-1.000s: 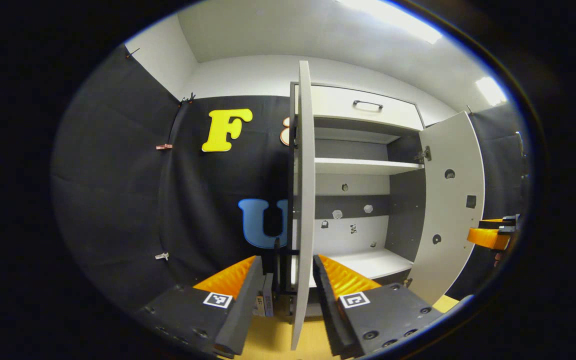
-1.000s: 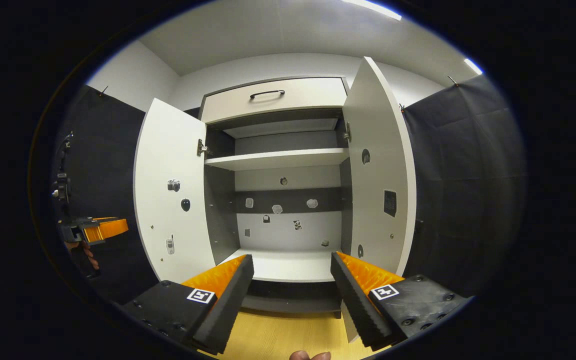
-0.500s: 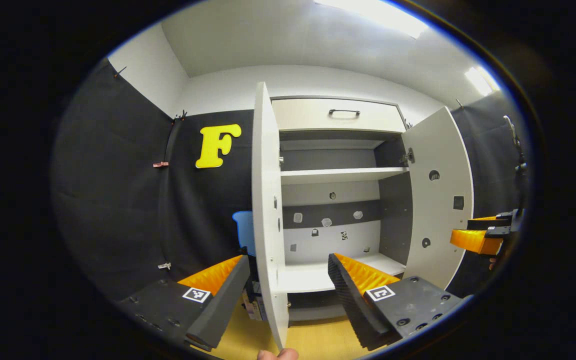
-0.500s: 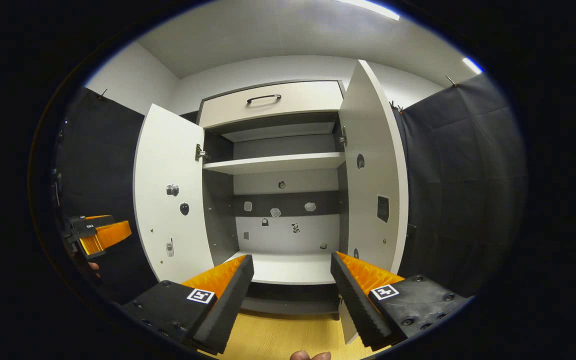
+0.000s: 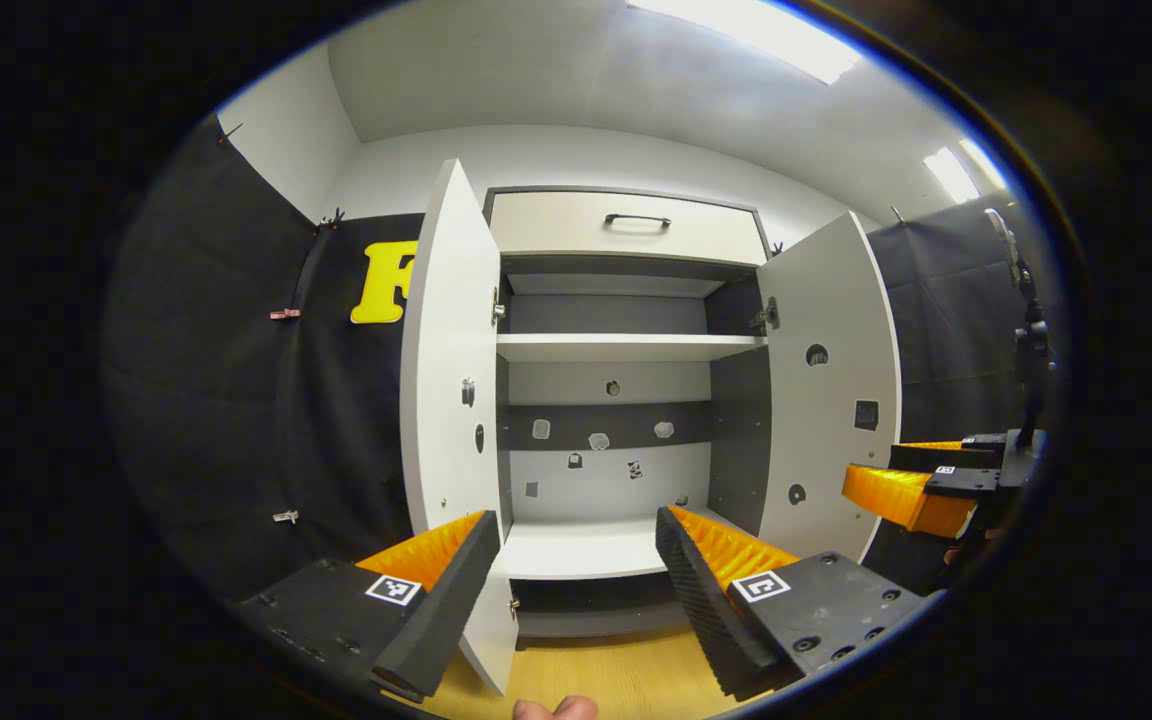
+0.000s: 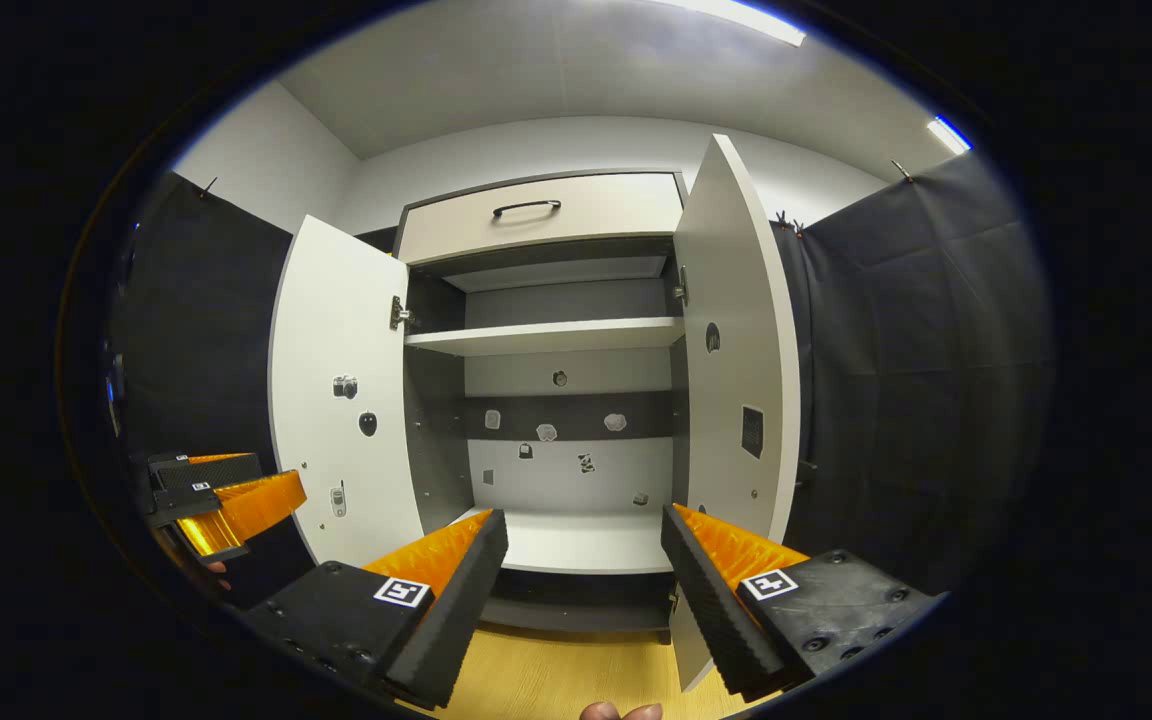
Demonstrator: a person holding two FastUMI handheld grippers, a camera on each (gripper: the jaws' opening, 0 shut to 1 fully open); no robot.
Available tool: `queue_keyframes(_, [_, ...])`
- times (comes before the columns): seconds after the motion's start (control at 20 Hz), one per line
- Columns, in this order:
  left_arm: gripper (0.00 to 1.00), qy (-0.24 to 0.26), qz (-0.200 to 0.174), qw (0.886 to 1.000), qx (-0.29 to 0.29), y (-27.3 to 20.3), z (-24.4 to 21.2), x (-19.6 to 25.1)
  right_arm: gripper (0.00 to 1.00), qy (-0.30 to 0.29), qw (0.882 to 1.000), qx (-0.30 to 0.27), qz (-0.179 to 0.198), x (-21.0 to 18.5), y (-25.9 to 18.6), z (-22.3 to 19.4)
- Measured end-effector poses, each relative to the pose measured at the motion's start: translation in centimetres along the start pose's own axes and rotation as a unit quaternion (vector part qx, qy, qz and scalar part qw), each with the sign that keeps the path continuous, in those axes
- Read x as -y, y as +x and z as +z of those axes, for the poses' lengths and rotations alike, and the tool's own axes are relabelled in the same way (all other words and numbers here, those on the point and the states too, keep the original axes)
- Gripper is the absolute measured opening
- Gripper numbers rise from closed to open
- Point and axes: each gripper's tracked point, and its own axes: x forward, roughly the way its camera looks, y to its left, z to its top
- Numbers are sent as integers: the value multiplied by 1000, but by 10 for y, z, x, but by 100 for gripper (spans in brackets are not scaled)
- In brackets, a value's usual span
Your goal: Open the right door of the double-door shoe cabinet with the right hand, and open the left door with the left hand.
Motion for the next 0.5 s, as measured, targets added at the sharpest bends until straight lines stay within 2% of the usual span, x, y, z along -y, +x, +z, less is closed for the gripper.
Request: queue_keyframes(0.5, [97, -2, -21, 1000, -3, -1, -1, 14, 97, 1, 1000, 0, -2, 1, -4, -1])
